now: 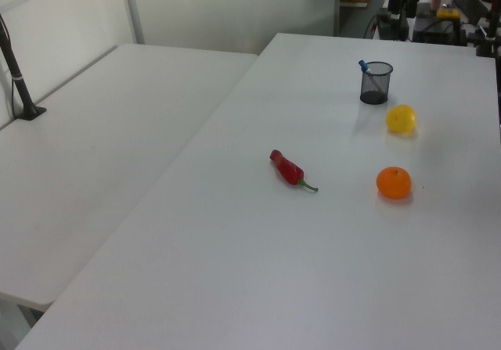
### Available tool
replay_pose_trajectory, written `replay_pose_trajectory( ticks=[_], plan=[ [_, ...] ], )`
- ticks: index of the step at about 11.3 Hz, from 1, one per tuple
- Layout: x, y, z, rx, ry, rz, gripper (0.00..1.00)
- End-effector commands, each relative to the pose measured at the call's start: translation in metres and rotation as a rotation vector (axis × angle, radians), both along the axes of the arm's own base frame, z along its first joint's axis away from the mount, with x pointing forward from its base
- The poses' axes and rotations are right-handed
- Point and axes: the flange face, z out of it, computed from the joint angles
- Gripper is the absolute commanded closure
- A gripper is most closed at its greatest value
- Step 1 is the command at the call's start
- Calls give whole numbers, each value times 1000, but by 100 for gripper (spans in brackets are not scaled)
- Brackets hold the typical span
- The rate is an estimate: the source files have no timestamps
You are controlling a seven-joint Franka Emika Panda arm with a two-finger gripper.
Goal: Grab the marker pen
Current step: 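Move the open gripper over the black mesh pen cup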
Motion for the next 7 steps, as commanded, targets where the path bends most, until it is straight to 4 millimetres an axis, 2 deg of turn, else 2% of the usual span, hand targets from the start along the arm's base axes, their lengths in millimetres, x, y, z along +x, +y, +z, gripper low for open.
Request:
replay_pose_trajectory(
  ticks=[1,7],
  plan=[
    [-13,3,2,8,25,15,0],
    [-15,7,-3,19,57,17,0]
  ],
)
